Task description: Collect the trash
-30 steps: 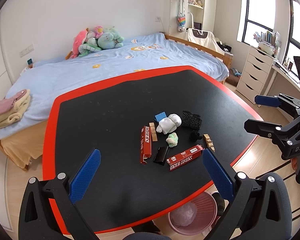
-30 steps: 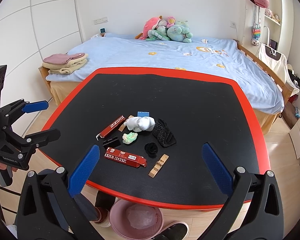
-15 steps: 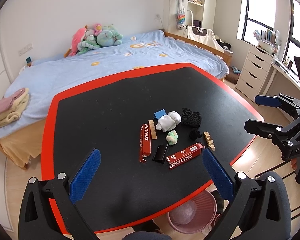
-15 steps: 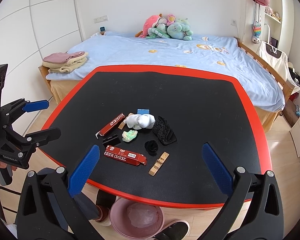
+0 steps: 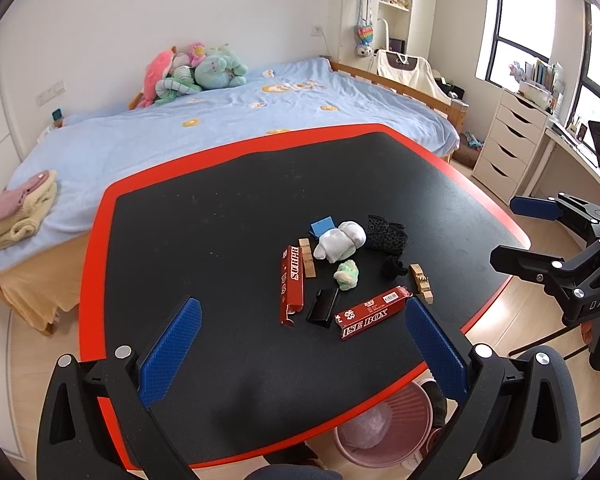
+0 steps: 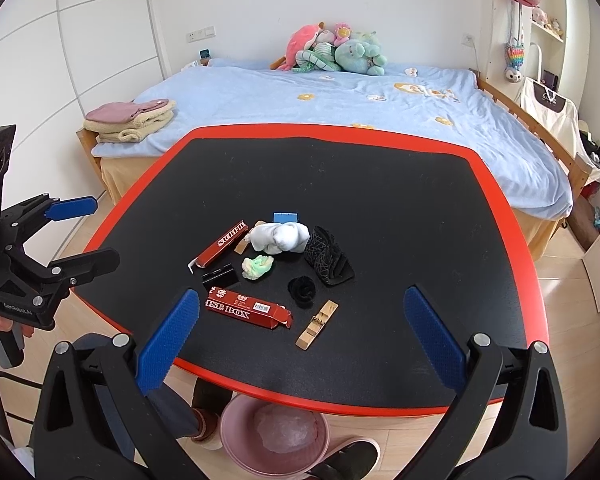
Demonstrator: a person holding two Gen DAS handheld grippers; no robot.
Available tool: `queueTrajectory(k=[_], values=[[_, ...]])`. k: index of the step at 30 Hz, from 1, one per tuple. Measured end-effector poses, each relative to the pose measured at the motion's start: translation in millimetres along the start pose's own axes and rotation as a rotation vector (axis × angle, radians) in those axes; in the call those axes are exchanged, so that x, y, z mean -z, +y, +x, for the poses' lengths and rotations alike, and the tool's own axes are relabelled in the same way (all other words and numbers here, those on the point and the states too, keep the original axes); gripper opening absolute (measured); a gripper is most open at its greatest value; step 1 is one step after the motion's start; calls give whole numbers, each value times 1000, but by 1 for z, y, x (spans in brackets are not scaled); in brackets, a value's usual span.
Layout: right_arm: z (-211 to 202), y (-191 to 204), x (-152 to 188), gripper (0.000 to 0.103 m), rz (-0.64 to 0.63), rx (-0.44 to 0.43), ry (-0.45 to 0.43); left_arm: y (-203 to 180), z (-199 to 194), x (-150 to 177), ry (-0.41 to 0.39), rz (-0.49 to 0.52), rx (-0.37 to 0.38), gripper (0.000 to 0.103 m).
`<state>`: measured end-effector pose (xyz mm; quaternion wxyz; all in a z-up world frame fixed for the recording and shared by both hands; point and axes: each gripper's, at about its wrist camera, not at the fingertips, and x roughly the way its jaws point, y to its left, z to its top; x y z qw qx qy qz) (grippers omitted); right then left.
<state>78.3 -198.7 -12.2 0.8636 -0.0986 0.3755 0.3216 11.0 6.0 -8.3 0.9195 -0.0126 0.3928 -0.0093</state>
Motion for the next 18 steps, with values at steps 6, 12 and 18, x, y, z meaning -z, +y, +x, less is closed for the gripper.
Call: queueTrajectory(k=[6, 12, 18], values=[[9, -2, -1, 100, -9, -2, 13, 5, 9, -2, 15, -5, 9, 98], [27, -10, -8, 100, -25, -8, 43, 11, 31, -8, 58, 0, 22, 98], [55, -23, -18, 100, -36, -12, 92, 15, 62, -16, 133, 28, 4, 98]])
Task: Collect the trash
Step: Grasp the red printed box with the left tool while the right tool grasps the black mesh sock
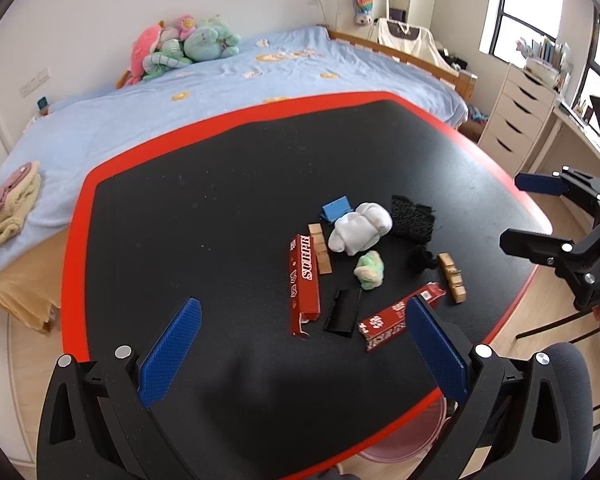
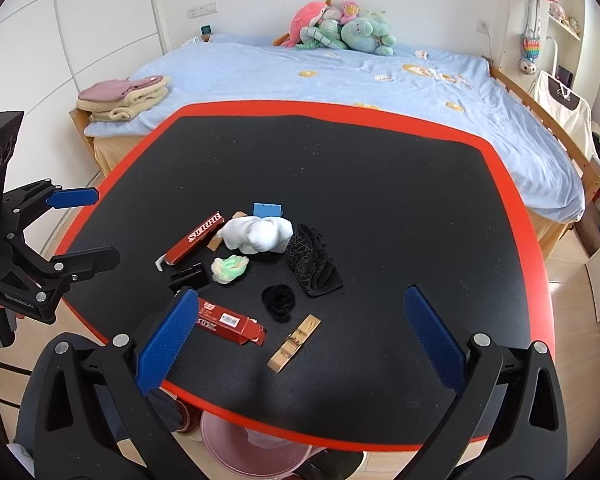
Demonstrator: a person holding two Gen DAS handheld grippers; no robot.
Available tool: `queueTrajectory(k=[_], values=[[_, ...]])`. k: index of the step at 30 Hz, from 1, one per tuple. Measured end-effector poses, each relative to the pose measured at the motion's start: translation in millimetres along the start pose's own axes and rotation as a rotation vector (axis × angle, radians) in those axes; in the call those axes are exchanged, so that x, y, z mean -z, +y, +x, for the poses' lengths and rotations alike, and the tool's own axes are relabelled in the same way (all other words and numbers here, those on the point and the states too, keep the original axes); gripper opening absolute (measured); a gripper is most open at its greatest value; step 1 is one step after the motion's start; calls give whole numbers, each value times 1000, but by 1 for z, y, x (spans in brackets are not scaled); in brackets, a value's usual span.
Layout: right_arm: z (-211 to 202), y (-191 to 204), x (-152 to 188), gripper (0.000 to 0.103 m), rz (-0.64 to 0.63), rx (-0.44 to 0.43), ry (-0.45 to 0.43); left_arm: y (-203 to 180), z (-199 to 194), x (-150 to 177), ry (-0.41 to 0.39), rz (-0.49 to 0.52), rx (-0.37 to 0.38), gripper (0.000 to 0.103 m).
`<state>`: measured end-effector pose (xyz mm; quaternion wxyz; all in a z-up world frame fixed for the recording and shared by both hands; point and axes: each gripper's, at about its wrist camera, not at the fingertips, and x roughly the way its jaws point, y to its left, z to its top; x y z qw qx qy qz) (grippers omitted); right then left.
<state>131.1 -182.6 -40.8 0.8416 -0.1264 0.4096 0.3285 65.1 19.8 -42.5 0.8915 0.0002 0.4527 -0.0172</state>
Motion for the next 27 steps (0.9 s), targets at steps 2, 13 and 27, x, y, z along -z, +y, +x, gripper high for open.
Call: queueTrajectory(k=[2, 13, 27], values=[[12, -4, -4, 100, -10, 1, 23, 2, 10, -2, 22, 3, -1, 98], [75, -15, -21, 100, -70, -26, 135, 20, 63, -11, 138, -38, 9, 98], [119, -19, -24, 67, -89, -83, 193, 25, 92, -9, 192, -34, 22, 68]])
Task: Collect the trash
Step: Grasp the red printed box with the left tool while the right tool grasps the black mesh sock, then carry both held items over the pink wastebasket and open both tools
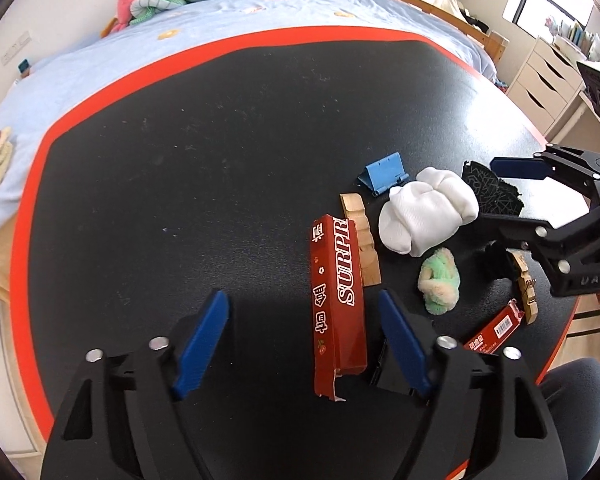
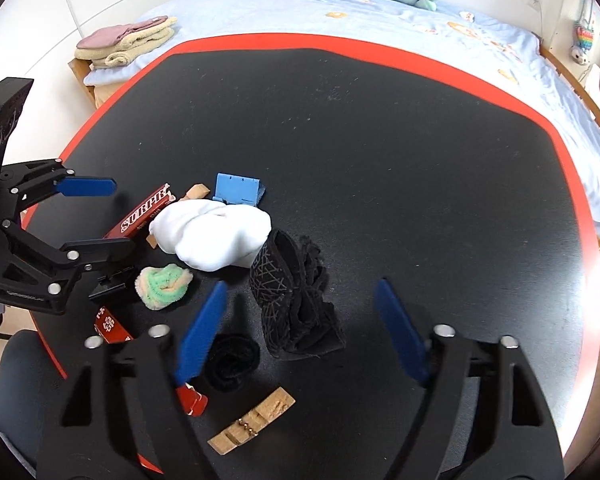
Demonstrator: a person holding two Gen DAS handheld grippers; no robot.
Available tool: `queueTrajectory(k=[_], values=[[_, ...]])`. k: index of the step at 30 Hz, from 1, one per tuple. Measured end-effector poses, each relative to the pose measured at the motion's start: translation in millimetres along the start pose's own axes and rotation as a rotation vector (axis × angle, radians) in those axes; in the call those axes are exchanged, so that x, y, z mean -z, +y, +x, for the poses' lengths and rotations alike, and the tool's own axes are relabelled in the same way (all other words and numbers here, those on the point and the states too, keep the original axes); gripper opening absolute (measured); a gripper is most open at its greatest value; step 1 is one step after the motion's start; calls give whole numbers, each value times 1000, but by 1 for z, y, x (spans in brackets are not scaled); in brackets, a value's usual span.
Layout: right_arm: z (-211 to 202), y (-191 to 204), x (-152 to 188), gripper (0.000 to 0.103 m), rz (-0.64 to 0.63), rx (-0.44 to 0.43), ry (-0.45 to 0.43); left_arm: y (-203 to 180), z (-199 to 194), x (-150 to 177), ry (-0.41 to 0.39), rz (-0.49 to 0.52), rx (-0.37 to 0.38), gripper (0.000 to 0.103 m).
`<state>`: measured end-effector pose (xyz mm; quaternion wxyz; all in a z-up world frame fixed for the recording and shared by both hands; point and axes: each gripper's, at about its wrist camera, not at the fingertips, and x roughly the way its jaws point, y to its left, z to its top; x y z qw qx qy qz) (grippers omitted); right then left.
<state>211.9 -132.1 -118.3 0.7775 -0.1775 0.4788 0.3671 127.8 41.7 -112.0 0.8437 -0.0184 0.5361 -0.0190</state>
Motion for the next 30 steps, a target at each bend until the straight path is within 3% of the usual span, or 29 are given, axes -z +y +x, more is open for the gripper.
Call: queueTrajectory(k=[2, 4, 6, 8, 12, 16, 23, 30], values=[[1, 0, 0, 60, -3, -3, 5, -1, 0, 1, -3, 10, -10, 63], [2, 1, 0, 47, -5, -9, 10, -1, -1, 0, -8, 14, -14, 52], [2, 2, 1, 42, -4, -17, 8, -1, -2, 0, -12, 18, -16, 33], [3, 4, 0, 40, -1, -21, 4, -2, -3, 0, -14, 26, -14, 22], [0, 3, 3, 35, 14, -25, -9, 0, -7, 0, -26, 25, -11, 16], [-12, 5, 5, 34, 33, -18, -38, -4, -20, -1, -56, 29, -12, 15], [-57, 15, 15, 34, 56, -17, -110, -17, -56, 8, -118, 55, 2, 15], [-107, 32, 48, 34, 75, -2, -179, -42, -93, 27, -185, 93, 29, 15]])
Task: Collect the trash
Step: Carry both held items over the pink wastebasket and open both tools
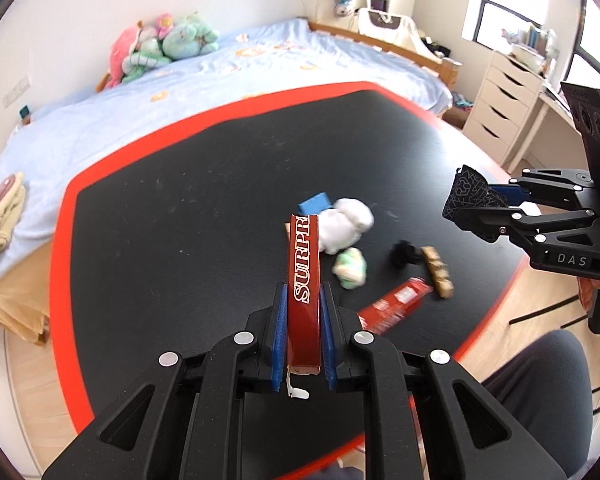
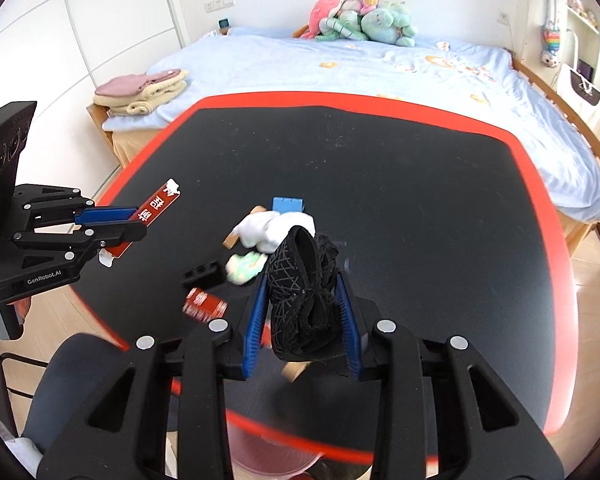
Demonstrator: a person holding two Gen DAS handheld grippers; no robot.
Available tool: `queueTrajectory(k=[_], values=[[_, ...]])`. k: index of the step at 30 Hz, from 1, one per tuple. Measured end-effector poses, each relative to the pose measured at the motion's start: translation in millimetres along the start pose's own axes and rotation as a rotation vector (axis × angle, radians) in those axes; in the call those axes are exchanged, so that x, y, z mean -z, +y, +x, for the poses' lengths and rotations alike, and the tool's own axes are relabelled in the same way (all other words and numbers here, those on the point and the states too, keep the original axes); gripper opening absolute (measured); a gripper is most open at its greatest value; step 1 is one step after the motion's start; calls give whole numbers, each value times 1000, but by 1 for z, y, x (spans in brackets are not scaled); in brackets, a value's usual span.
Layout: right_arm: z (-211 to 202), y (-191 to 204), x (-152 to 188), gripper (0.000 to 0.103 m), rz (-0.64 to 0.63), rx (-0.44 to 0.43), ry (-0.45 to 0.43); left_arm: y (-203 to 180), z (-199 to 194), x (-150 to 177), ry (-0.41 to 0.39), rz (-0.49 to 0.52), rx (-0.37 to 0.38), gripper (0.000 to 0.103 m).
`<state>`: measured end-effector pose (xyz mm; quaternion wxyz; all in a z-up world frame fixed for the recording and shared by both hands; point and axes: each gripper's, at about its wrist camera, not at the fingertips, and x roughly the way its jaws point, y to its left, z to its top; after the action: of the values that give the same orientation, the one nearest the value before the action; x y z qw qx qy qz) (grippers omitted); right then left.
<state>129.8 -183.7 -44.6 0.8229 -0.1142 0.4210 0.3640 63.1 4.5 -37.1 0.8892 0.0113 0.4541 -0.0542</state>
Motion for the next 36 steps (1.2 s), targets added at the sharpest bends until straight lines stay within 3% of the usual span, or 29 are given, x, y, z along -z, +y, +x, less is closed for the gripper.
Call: queueTrajectory(k=[15, 25, 36], values=[[-78, 38, 90, 34, 36, 33, -46, -58, -47, 56, -42, 35, 86, 16], [-80, 55, 137, 34, 56, 10, 3, -83, -46, 93, 4, 42, 149, 16], [-77, 63, 147, 36, 63, -17, 16, -96, -46, 106, 25, 57, 175, 16]])
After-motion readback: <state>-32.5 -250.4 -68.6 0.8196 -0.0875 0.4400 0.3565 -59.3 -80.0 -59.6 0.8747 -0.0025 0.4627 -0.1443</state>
